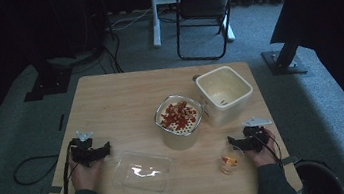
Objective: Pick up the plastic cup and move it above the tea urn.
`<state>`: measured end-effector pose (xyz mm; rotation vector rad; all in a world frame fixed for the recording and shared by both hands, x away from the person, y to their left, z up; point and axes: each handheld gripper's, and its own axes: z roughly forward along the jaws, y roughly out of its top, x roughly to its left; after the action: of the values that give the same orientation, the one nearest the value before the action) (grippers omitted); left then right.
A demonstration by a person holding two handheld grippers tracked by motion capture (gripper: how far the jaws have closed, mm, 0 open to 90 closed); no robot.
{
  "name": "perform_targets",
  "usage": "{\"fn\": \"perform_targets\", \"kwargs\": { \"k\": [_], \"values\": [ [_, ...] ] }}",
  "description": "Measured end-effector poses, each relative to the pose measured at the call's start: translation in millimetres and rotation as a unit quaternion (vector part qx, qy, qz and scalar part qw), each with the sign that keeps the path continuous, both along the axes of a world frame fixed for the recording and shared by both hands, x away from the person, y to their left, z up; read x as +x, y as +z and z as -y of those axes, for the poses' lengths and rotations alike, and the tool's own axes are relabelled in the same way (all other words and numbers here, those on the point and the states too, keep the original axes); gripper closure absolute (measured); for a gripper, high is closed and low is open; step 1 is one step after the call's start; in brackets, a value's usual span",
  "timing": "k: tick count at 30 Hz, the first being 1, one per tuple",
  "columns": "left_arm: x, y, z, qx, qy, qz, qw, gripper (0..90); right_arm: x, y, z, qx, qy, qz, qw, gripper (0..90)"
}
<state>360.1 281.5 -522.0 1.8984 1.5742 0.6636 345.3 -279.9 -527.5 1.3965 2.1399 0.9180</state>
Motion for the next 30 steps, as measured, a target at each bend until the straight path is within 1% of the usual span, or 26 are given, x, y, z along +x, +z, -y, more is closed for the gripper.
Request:
{"fn": "perform_targets", "kwargs": {
  "k": [8, 10, 11, 12, 13, 15, 17, 18, 19, 20, 21, 23, 24, 26, 27, 28, 30],
  "values": [
    [0.1, -0.1, -0.5, -0.001, -0.009, 0.002, 1.0000, 15.3, -0.3, 0.0, 0.6, 0.000, 0.003, 0.000, 1.0000, 12.0],
    [-0.1, 0.0, -0.6, 0.000, -0.012, 0.003, 0.9999, 16.7, -0.4, 0.0, 0.7, 0.000, 0.003, 0.000, 1.0000, 12.1],
    [-0.5, 0.0, -0.6, -0.001, -0.016, 0.005, 0.9999, 19.1, -0.4, 0.0, 0.7, 0.000, 0.003, 0.000, 1.0000, 12.2],
    [-1.1, 0.4, -0.6, -0.001, -0.020, 0.007, 0.9998, 19.1, -0.4, 0.0, 0.7, 0.000, 0.003, 0.000, 1.0000, 12.2],
    [-1.4, 0.5, -0.6, -0.001, -0.022, 0.008, 0.9997, 22.0, -0.4, 0.0, 0.7, 0.000, 0.003, 0.000, 1.0000, 12.2],
    [-1.8, 1.2, -0.7, -0.001, -0.024, 0.009, 0.9997, 25.0, -0.5, 0.0, 0.7, 0.000, 0.003, 0.000, 1.0000, 12.2],
    [-2.9, 2.1, -0.5, -0.003, -0.029, 0.010, 0.9995, 31.8, -0.5, 0.0, 0.7, 0.000, 0.003, 0.000, 1.0000, 12.3],
    [-3.1, 2.5, 0.1, -0.002, -0.030, 0.009, 0.9995, 36.7, -0.7, 0.0, 0.6, 0.000, 0.002, 0.000, 1.0000, 12.3],
    [-3.3, 3.3, 0.7, -0.001, -0.033, 0.008, 0.9994, 36.7, -0.7, 0.0, 0.6, 0.000, 0.002, 0.000, 1.0000, 12.3],
    [-3.6, 3.8, 1.9, -0.002, -0.035, 0.007, 0.9993, 43.3, -0.8, 0.0, 0.6, 0.000, 0.001, 0.000, 1.0000, 12.3],
    [-3.9, 4.7, 2.9, 0.000, -0.039, 0.004, 0.9992, 43.3, -0.8, 0.0, 0.6, 0.000, 0.001, 0.000, 1.0000, 12.3],
    [-4.3, 6.0, 5.0, -0.002, -0.043, 0.000, 0.9991, 50.5, -0.8, 0.0, 0.6, 0.000, 0.001, 0.000, 1.0000, 12.3],
    [-4.8, 6.9, 5.3, -0.004, -0.049, -0.002, 0.9988, 51.3, -0.8, 0.0, 0.6, 0.000, 0.001, 0.000, 1.0000, 12.3],
    [-7.3, 10.0, 6.8, -0.013, -0.060, 0.004, 0.9981, 51.9, -0.9, 0.0, 0.6, 0.000, 0.001, 0.000, 1.0000, 12.3],
    [-10.8, 16.3, 8.7, -0.025, -0.077, 0.013, 0.9967, 52.2, -1.0, 0.0, 0.6, 0.000, 0.000, 0.001, 1.0000, 12.3],
    [-10.8, 16.3, 8.7, -0.025, -0.077, 0.013, 0.9967, 52.2, -1.0, 0.0, 0.6, 0.000, 0.000, 0.001, 1.0000, 12.3],
    [-14.6, 24.5, 11.9, -0.034, -0.096, 0.024, 0.9945, 52.2, -1.0, 0.0, 0.6, 0.000, 0.000, 0.001, 1.0000, 12.3]
  ]
}}
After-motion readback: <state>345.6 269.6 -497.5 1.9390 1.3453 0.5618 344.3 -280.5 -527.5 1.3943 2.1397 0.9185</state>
